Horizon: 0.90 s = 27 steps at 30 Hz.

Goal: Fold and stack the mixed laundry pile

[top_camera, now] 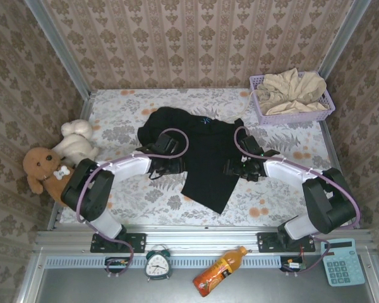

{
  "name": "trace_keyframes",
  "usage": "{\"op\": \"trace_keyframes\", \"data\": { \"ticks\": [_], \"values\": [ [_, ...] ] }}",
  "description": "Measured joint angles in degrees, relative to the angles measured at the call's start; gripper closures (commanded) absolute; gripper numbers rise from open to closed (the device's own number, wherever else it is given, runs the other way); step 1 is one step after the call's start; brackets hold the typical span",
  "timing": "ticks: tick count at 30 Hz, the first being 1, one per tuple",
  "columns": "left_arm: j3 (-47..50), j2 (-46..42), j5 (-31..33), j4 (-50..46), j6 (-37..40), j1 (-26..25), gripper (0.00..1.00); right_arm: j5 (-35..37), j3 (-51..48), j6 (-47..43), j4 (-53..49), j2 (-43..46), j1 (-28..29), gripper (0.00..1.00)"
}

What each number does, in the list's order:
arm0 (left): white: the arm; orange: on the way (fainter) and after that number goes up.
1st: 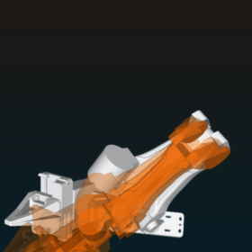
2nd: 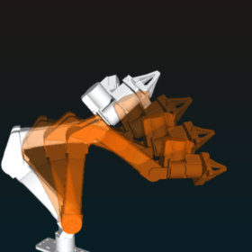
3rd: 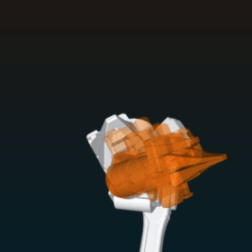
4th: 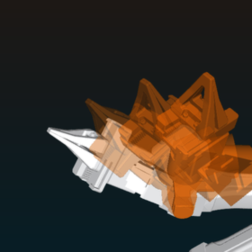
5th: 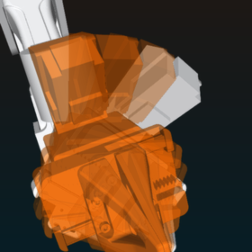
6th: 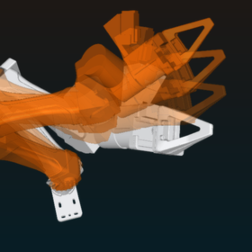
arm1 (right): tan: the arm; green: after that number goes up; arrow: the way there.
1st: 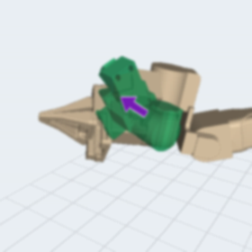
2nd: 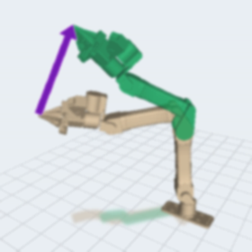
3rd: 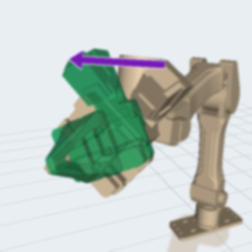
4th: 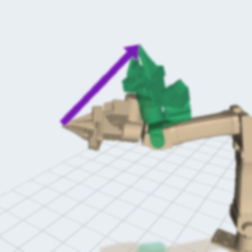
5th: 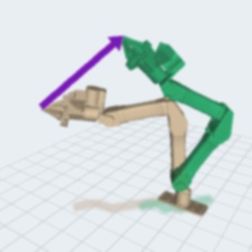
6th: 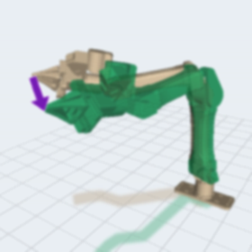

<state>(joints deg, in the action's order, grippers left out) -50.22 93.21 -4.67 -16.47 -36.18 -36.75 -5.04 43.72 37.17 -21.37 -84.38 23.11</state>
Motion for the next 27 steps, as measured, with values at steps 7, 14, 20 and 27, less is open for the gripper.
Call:
{"op": "trace_keyframes", "data": {
  "ticks": [7,14,20,27],
  "values": [
    [-1.1,1.6,5.8,-4.2,2.1,-1.9,0.58,1.9,0.0,0.6,0.3,0.0,0.0,0.21],
    [-3.7,3.8,9.9,-7.2,4.4,-2.1,1.00,1.9,-0.4,0.8,0.3,0.4,0.0,0.22],
    [-6.2,3.1,9.8,-7.5,4.5,-1.9,1.00,1.8,-1.9,1.3,-2.0,1.6,1.8,0.22],
    [-13.4,-7.8,6.6,-9.0,6.2,4.4,1.00,3.3,-1.7,3.6,-2.7,-1.0,7.5,0.51]
  ]
}}
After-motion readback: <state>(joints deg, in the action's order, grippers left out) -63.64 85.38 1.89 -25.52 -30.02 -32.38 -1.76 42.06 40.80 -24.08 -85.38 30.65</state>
